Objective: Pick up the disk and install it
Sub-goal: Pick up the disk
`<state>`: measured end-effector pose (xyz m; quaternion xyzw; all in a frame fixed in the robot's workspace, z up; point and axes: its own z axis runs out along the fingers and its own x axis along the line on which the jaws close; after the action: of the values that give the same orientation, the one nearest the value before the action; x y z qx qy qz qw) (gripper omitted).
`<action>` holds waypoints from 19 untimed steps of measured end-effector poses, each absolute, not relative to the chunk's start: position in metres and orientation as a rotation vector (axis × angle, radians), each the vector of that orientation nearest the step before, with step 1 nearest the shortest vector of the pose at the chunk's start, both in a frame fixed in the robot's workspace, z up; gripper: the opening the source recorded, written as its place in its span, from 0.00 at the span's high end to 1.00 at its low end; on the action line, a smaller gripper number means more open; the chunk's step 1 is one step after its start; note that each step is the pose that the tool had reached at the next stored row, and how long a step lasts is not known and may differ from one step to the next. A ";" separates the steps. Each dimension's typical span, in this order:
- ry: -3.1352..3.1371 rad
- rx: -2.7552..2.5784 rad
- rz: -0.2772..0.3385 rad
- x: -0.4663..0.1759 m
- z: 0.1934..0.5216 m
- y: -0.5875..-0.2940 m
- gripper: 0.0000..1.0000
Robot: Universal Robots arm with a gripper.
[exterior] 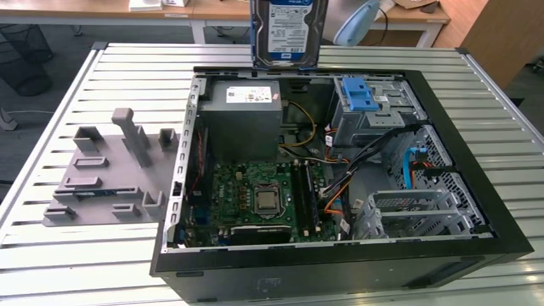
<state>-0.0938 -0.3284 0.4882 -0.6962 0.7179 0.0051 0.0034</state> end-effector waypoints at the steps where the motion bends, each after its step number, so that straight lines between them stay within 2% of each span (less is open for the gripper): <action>1: 2.250 -2.183 0.016 -0.098 0.488 -0.328 0.64; 19: 2.250 -2.183 0.016 -0.108 0.488 -0.328 0.64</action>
<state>-0.1083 -0.3284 0.4879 -0.6962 0.7178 0.0052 0.0034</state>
